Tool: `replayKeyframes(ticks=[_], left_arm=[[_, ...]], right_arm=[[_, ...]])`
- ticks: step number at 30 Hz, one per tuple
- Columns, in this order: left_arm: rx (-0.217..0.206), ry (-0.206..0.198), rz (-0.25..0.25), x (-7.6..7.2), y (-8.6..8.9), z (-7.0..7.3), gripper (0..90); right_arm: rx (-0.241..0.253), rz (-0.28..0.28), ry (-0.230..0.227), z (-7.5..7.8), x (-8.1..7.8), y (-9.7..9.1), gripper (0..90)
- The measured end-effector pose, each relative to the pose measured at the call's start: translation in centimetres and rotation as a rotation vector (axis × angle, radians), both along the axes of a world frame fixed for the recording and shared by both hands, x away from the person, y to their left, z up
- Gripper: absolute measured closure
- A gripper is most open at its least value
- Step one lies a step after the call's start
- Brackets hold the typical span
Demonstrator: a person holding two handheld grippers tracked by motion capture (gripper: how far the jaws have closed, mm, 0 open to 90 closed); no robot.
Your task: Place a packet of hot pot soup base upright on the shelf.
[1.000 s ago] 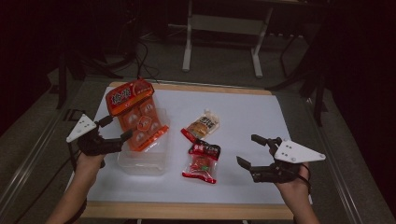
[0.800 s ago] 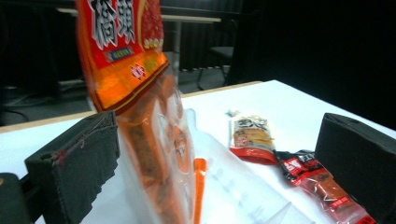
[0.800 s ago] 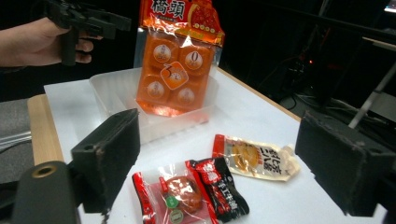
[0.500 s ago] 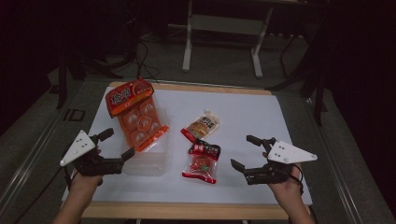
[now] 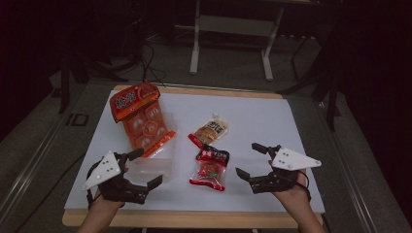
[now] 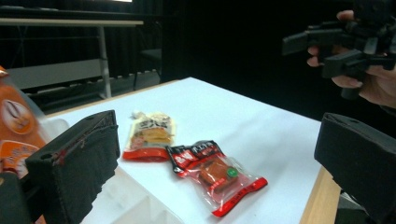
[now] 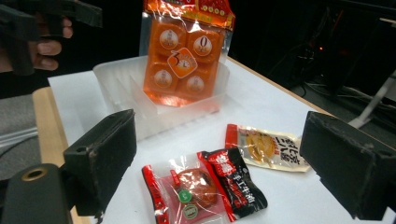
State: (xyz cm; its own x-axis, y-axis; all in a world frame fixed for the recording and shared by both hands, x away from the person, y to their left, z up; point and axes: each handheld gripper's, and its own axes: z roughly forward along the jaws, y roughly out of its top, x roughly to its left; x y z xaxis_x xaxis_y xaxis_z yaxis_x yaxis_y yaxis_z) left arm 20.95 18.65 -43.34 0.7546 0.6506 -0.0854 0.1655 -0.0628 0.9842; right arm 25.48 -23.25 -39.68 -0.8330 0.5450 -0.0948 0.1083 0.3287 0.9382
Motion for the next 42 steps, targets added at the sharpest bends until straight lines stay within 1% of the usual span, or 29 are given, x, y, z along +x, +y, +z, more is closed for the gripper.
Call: replayKeyframes(ticks=[2, 3, 4, 5, 6, 9, 10, 11, 12, 13, 14, 15, 18, 19, 20, 21, 22, 25, 26, 28, 29, 30, 31, 34, 35, 36, 38, 40, 42], left_arm=[[0.003, 0.008, -0.022, -0.1, -0.5, -0.4, 0.6], [0.013, 0.012, -0.029, -0.1, -0.7, -0.6, 0.6], [0.028, -0.007, -0.04, -0.4, -1.3, -1.1, 0.6], [0.028, -0.007, -0.04, -0.4, -1.3, -1.1, 0.6], [0.038, -0.008, -0.048, -0.4, -1.7, -1.3, 0.6], [0.034, -0.006, -0.068, -0.4, -2.5, -2.2, 0.6], [0.036, -0.011, -0.075, -0.4, -2.8, -2.6, 0.6], [0.024, -0.036, -0.097, -0.4, -3.3, -3.2, 0.6], [0.024, -0.036, -0.097, -0.4, -3.3, -3.2, 0.6], [0.02, -0.052, -0.104, -0.5, -3.6, -3.5, 0.6], [0.031, -0.063, -0.113, -0.5, -3.8, -3.8, 0.6], [0.049, -0.059, -0.113, -0.5, -4.1, -4.0, 0.7], [0.074, -0.046, -0.127, -0.4, -4.5, -4.6, 0.7], [0.079, -0.041, -0.128, -0.4, -4.6, -4.8, 0.7], [0.06, -0.027, -0.135, -0.4, -4.5, -4.9, 0.7], [0.06, -0.027, -0.135, -0.4, -4.5, -4.9, 0.7], [0.053, -0.018, -0.133, -0.3, -4.4, -4.9, 0.7], [0.047, -0.015, -0.123, -0.3, -4.2, -5.0, 0.7], [0.051, -0.011, -0.122, -0.3, -4.2, -5.0, 0.7], [0.047, 0.001, -0.121, -0.2, -4.1, -5.2, 0.7], [0.047, 0.001, -0.121, -0.2, -4.1, -5.2, 0.7], [0.052, 0.004, -0.118, -0.2, -4.1, -5.3, 0.7], [0.053, 0.004, -0.114, -0.2, -4.2, -5.3, 0.7], [0.057, 0.002, -0.112, -0.2, -4.2, -5.3, 0.7], [0.056, -0.002, -0.111, -0.2, -4.1, -5.3, 0.7], [0.055, -0.004, -0.11, -0.2, -4.1, -5.3, 0.7], [0.058, -0.001, -0.109, -0.1, -4.1, -5.4, 0.7], [0.059, 0.003, -0.107, -0.1, -4.1, -5.5, 0.7], [0.063, 0.011, -0.105, -0.1, -4.0, -5.6, 0.7]], right_arm=[[-0.003, 0.01, 0.001, -0.1, 0.1, 0.2, 10.8], [-0.011, 0.013, 0.001, -0.2, 0.1, 0.3, 10.9], [-0.014, 0.014, 0.002, -0.3, 0.2, 0.4, 10.8], [-0.014, 0.014, 0.002, -0.3, 0.2, 0.4, 10.8], [-0.01, 0.03, 0.015, -0.5, 0.4, 0.6, 10.9], [-0.019, 0.029, 0.02, -0.8, 0.6, 0.8, 12.1], [-0.02, 0.026, 0.027, -1.0, 0.9, 1.0, 13.0], [-0.022, 0.03, 0.03, -1.1, 1.0, 1.1, 13.0], [-0.024, 0.031, 0.036, -1.3, 1.1, 1.1, 13.0], [-0.026, 0.029, 0.04, -1.4, 1.3, 1.2, 13.0], [-0.026, 0.029, 0.04, -1.4, 1.3, 1.2, 13.0], [-0.029, 0.037, 0.055, -1.7, 1.6, 1.4, 13.1], [-0.035, 0.041, 0.059, -2.0, 1.8, 1.6, 13.1], [-0.036, 0.047, 0.066, -2.2, 2.0, 1.7, 13.1], [-0.041, 0.044, 0.072, -2.4, 2.3, 1.9, 13.4], [-0.041, 0.044, 0.072, -2.4, 2.3, 1.9, 13.4], [-0.033, 0.047, 0.084, -2.7, 2.8, 2.1, 13.7], [-0.037, 0.05, 0.092, -3.1, 3.3, 2.4, 14.0], [-0.043, 0.05, 0.095, -3.4, 3.5, 2.6, 14.1], [-0.066, 0.049, 0.112, -4.5, 4.4, 3.1, 14.4], [-0.066, 0.049, 0.112, -4.5, 4.4, 3.1, 14.4], [-0.072, 0.049, 0.123, -4.9, 4.8, 3.3, 14.5], [-0.087, 0.048, 0.141, -5.7, 5.4, 3.6, 14.9], [-0.102, 0.043, 0.155, -6.5, 6.0, 3.8, 15.0], [-0.122, 0.03, 0.162, -7.1, 6.8, 3.9, 17.4], [-0.122, 0.03, 0.162, -7.1, 6.8, 3.9, 17.4], [-0.121, 0.02, 0.178, -7.8, 7.7, 3.8, 17.6], [-0.126, 0.019, 0.181, -8.0, 8.0, 3.8, 18.6], [-0.148, 0.023, 0.19, -8.7, 8.8, 3.9, 20.1]])
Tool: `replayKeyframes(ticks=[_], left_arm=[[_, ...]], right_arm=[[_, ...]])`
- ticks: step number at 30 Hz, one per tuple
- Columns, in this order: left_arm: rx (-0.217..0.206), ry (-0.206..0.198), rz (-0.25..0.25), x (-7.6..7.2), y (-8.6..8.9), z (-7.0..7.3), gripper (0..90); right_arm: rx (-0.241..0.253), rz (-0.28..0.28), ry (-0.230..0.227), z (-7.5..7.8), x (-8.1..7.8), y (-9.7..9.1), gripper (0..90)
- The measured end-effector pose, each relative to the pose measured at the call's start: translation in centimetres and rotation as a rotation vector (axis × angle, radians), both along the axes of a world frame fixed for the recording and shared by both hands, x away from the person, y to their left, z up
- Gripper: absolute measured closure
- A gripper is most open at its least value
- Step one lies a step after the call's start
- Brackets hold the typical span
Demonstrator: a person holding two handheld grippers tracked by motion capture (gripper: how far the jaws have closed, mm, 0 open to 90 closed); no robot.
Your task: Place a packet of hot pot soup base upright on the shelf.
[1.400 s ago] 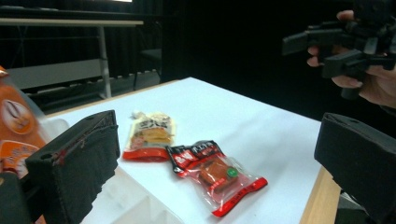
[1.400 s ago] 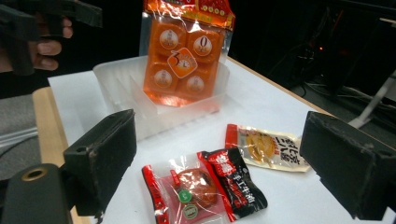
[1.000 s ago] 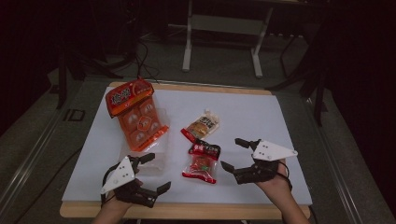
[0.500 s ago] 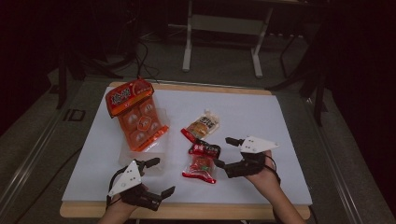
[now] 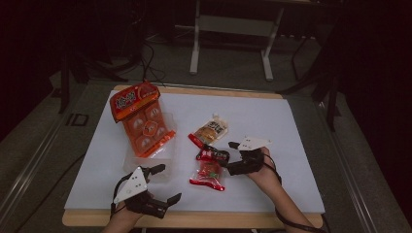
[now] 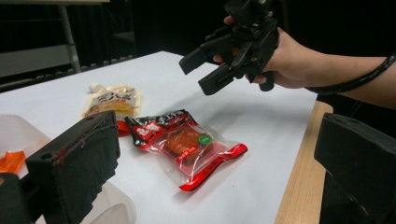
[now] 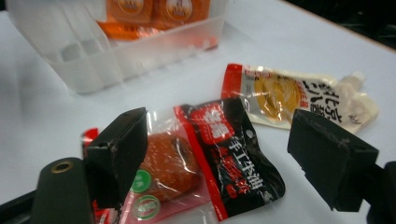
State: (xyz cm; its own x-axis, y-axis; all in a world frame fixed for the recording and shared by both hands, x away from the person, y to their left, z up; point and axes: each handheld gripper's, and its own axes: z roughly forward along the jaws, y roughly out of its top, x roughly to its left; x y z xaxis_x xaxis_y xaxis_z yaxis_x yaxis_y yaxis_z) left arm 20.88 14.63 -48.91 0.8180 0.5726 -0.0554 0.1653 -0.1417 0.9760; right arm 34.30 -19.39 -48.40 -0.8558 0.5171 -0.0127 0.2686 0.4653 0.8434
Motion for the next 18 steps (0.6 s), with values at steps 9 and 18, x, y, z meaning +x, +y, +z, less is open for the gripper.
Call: replayKeyframes(ticks=[9, 18], left_arm=[[0.009, 0.006, -0.006, 0.0, -0.1, -0.1, 0.7], [0.018, 0.013, -0.015, 0.0, -0.3, -0.3, 0.7]], right_arm=[[-0.029, -0.023, 0.063, -2.0, 2.3, 0.2, 23.3], [-0.092, -0.056, 0.11, -3.8, 3.4, 0.7, 23.4]])
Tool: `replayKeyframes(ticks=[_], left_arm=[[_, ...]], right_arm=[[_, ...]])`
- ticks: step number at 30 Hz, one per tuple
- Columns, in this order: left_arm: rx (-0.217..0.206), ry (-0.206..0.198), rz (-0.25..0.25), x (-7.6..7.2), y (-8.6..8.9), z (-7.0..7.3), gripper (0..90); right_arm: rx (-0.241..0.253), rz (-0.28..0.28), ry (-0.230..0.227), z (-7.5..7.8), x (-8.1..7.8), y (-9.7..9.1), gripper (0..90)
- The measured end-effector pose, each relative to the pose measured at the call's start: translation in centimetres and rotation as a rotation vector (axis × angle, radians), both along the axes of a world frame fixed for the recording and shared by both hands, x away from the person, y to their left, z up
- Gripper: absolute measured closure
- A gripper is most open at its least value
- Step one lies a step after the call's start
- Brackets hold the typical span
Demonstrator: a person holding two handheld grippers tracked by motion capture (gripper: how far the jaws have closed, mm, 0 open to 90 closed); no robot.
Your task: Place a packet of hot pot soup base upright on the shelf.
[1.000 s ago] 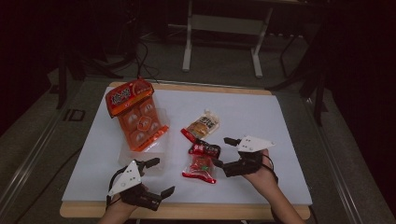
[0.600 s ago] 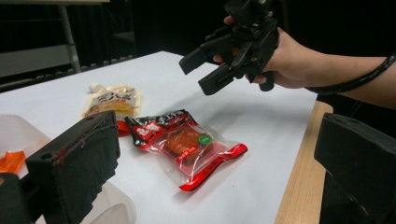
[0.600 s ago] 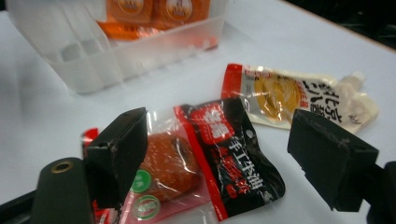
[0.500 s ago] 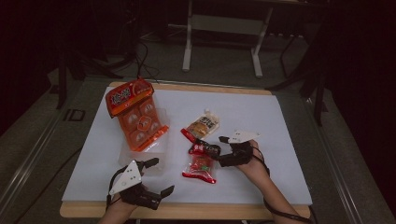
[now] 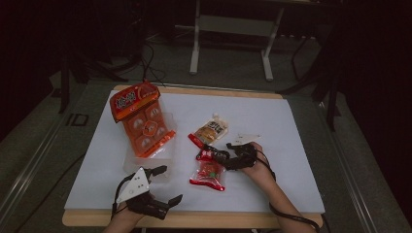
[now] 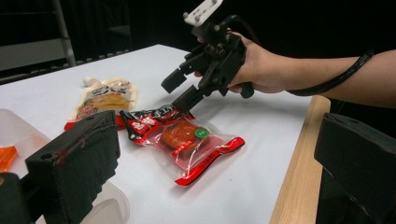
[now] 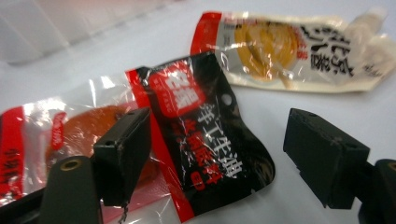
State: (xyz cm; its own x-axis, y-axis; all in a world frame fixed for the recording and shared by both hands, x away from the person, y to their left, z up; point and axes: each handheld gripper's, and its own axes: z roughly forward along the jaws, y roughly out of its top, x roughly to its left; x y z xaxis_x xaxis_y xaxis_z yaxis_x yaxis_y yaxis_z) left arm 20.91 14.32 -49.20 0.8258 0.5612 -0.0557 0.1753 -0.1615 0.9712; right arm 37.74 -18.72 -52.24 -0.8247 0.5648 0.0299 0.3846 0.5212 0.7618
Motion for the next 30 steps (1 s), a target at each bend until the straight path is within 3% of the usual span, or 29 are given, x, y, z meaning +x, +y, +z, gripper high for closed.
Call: replayKeyframes(ticks=[9, 16, 18, 20, 21, 26, 30], left_arm=[[-0.001, 0.008, -0.001, 0.0, 0.0, -0.1, 0.7], [0.001, 0.014, -0.005, 0.1, -0.2, -0.2, 0.7], [0.003, 0.014, -0.006, 0.0, -0.3, -0.2, 0.7], [0.001, 0.015, -0.005, 0.0, -0.3, -0.2, 0.7], [-0.001, 0.017, -0.005, 0.0, -0.3, -0.3, 0.7], [0.004, 0.014, -0.006, 0.0, -0.4, -0.2, 0.7], [0.005, 0.013, -0.006, 0.0, -0.4, -0.3, 0.7]], right_arm=[[-0.028, -0.023, 0.046, -1.4, 0.7, 0.3, 21.8], [-0.053, -0.029, 0.042, -1.7, 0.4, 0.7, 24.0], [-0.079, -0.005, 0.031, -1.4, 0.0, 1.2, 37.6], [-0.081, 0.007, 0.045, -1.3, 0.0, 1.2, 42.8], [-0.082, 0.026, 0.054, -1.1, -0.3, 1.4, 54.6], [-0.081, 0.062, 0.089, -0.9, -0.4, 1.8, 80.2], [-0.088, 0.058, 0.106, -0.7, -0.6, 2.1, 86.2]])
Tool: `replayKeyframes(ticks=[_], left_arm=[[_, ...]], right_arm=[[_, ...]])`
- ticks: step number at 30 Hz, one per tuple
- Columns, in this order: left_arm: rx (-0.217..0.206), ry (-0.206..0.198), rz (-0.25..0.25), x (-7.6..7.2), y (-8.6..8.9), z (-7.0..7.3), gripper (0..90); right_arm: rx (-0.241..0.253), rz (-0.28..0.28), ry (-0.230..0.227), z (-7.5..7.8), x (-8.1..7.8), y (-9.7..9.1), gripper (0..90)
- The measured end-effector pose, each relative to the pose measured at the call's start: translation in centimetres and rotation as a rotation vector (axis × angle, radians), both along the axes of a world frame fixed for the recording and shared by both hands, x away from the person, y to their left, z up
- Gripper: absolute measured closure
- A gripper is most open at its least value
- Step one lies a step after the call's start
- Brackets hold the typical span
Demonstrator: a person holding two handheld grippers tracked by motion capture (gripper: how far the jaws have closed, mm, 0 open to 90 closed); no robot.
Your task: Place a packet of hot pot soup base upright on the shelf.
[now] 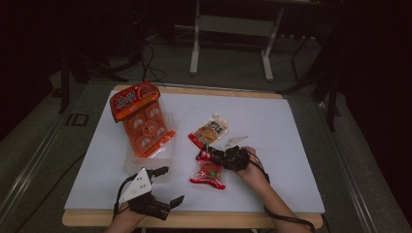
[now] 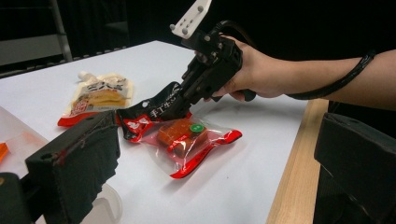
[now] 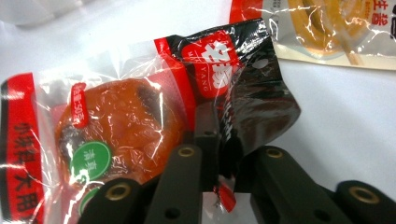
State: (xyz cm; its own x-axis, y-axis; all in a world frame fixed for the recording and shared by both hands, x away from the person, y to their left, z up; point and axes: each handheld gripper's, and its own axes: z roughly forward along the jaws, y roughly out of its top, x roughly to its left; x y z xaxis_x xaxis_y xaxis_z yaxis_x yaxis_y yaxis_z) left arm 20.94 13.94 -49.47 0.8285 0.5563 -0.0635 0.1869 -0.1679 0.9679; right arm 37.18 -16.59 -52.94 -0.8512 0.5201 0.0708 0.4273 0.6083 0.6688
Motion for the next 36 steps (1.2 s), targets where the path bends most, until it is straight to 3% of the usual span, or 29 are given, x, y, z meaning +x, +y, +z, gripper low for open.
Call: replayKeyframes(ticks=[7, 9, 16, 21, 26, 29, 36], left_arm=[[-0.038, 0.005, 0.0, 0.1, 0.2, 0.0, 0.7], [-0.054, 0.003, 0.004, 0.1, 0.3, 0.1, 0.7], [0.001, -0.012, 0.02, 0.4, 0.4, 0.2, 0.7], [-0.036, 0.02, -0.003, 0.6, 0.5, 0.7, 3.3], [-0.001, -0.003, -0.012, 0.4, 0.2, 1.3, 3.5], [-0.016, 0.023, -0.034, 0.5, 0.0, 1.9, 3.3], [-0.013, 0.019, -0.034, 0.9, -0.1, 2.6, 3.3]], right_arm=[[0.007, -0.021, -0.003, 0.5, -0.3, 0.1, 89.1], [0.037, -0.019, -0.013, 1.3, -0.6, -0.2, 89.3], [0.115, 0.023, -0.05, 4.0, -2.0, -0.8, 89.6], [0.164, 0.067, -0.077, 5.8, -3.6, -0.9, 89.7], [0.191, 0.109, -0.114, 7.5, -5.3, -0.8, 89.6], [0.199, 0.127, -0.133, 8.2, -6.1, -0.8, 89.6], [0.218, 0.145, -0.157, 9.5, -7.3, -1.4, 89.6]])
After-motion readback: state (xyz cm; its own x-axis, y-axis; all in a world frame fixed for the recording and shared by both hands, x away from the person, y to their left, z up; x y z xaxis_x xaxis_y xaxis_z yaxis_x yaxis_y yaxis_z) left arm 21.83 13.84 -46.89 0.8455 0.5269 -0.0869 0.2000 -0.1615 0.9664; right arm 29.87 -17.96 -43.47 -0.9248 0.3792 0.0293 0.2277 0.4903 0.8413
